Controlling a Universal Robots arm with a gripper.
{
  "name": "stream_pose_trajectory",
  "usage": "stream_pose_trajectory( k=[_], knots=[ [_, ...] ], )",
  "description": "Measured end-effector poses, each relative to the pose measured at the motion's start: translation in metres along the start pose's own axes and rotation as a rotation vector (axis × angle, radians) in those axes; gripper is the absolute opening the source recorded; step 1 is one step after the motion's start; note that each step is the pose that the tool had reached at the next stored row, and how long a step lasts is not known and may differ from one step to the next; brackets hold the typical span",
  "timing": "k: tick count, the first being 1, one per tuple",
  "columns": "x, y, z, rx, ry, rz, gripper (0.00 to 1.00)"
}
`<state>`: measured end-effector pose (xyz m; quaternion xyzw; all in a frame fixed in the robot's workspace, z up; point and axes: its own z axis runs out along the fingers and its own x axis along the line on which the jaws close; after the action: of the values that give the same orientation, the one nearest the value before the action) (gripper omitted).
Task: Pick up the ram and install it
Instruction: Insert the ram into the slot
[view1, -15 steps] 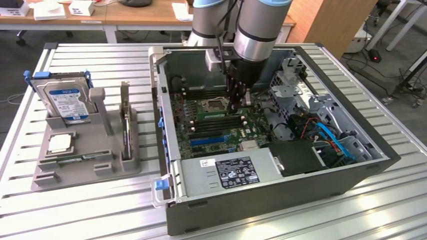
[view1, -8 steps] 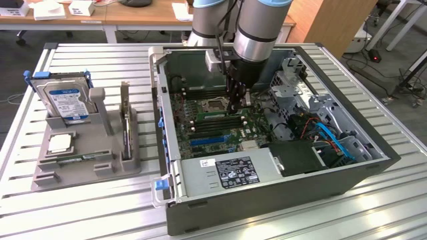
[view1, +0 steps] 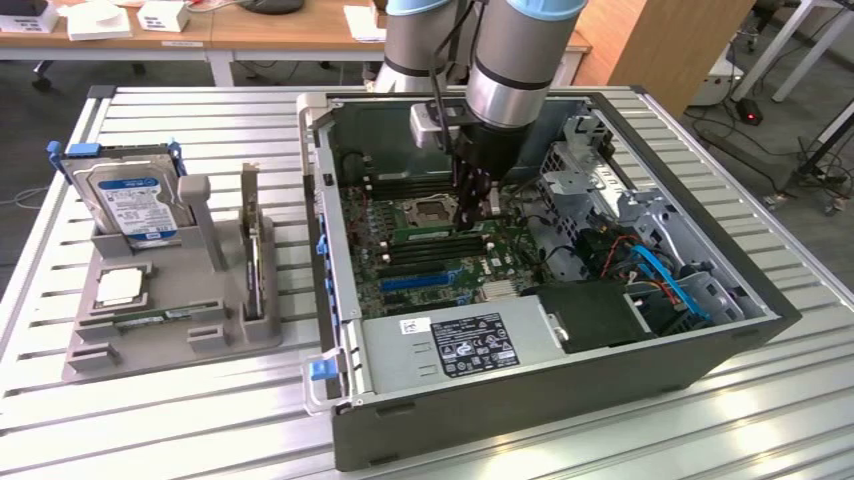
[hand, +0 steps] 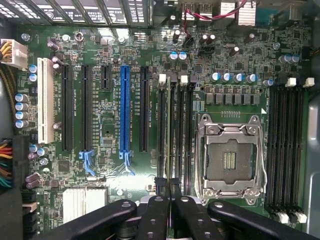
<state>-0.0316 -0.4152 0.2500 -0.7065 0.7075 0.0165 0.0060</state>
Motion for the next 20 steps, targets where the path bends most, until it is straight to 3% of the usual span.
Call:
stream_pose_trajectory(
  k=[20],
  knots=[
    [0.0001,-0.0001,0.0051,0.0003,-0.0002,0.003,0.11]
  ],
)
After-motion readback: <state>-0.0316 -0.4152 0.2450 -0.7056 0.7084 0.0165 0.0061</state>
